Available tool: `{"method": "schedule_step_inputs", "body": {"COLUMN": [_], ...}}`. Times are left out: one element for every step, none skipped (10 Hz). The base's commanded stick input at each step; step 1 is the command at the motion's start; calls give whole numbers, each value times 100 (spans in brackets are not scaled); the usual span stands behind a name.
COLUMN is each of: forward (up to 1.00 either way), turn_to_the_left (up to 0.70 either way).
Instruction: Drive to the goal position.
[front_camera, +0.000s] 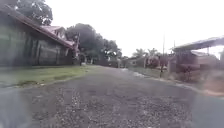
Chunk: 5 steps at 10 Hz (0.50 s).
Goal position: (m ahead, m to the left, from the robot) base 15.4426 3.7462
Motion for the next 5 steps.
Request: {"method": "schedule_step_inputs", "body": {"forward": [70,70,70,70,70], "turn_to_the_left": [-22,-35,-35,-18,0]}}
